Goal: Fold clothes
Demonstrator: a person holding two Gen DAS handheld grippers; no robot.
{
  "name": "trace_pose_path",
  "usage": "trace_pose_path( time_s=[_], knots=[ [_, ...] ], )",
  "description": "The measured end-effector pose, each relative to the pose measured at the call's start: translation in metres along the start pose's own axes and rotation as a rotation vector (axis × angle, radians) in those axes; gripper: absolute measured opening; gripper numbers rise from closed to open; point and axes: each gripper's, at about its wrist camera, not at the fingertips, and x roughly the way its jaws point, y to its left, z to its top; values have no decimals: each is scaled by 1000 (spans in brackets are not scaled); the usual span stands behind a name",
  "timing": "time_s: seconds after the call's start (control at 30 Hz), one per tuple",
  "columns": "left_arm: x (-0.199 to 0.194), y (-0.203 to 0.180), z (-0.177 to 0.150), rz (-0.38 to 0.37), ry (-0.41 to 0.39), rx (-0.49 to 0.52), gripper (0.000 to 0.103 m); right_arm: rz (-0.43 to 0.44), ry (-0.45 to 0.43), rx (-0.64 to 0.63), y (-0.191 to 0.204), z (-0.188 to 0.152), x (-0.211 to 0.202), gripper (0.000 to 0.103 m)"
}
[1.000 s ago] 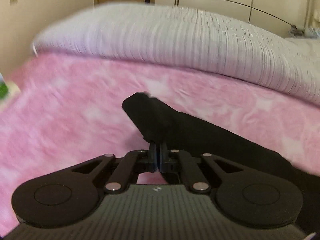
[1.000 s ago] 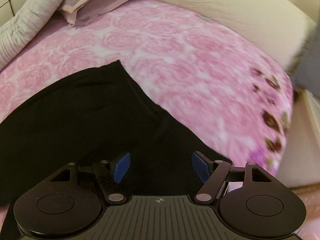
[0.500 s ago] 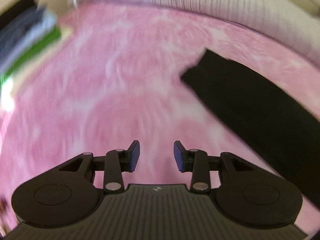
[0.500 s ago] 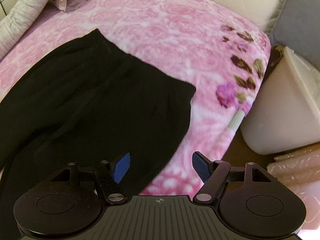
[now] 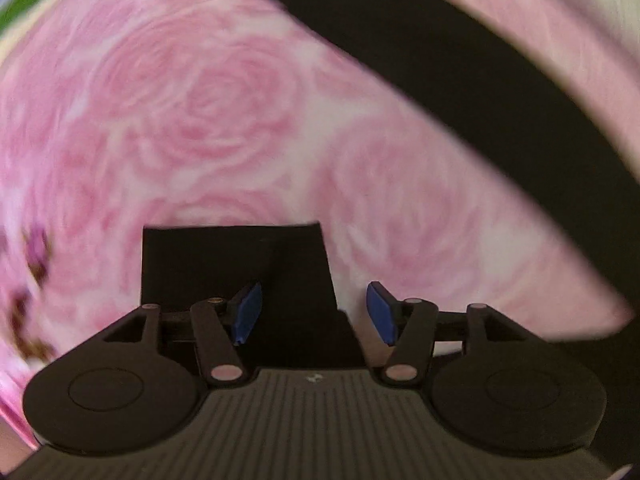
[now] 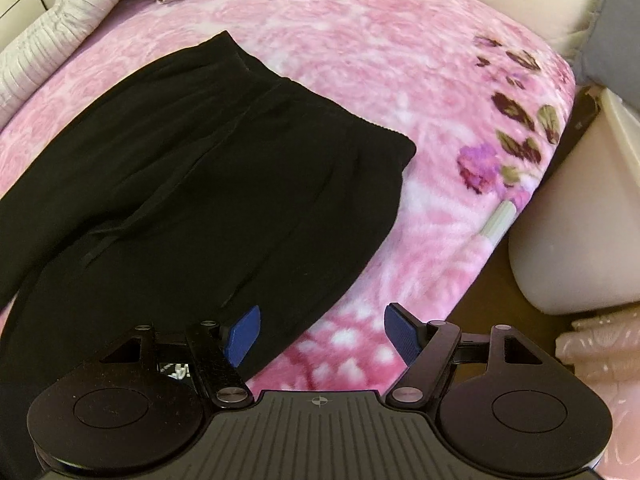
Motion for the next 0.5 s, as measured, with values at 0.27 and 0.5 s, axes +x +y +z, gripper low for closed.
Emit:
trace_pose_path(
  time_s=[0.27, 0.5],
  knots=[
    [-79, 57, -72, 63, -178, -56, 7, 28, 20, 16, -44, 8, 6, 72],
    [-86, 170, -180, 255, -109, -452, 11, 115, 65, 84, -81, 19, 18, 72]
  ],
)
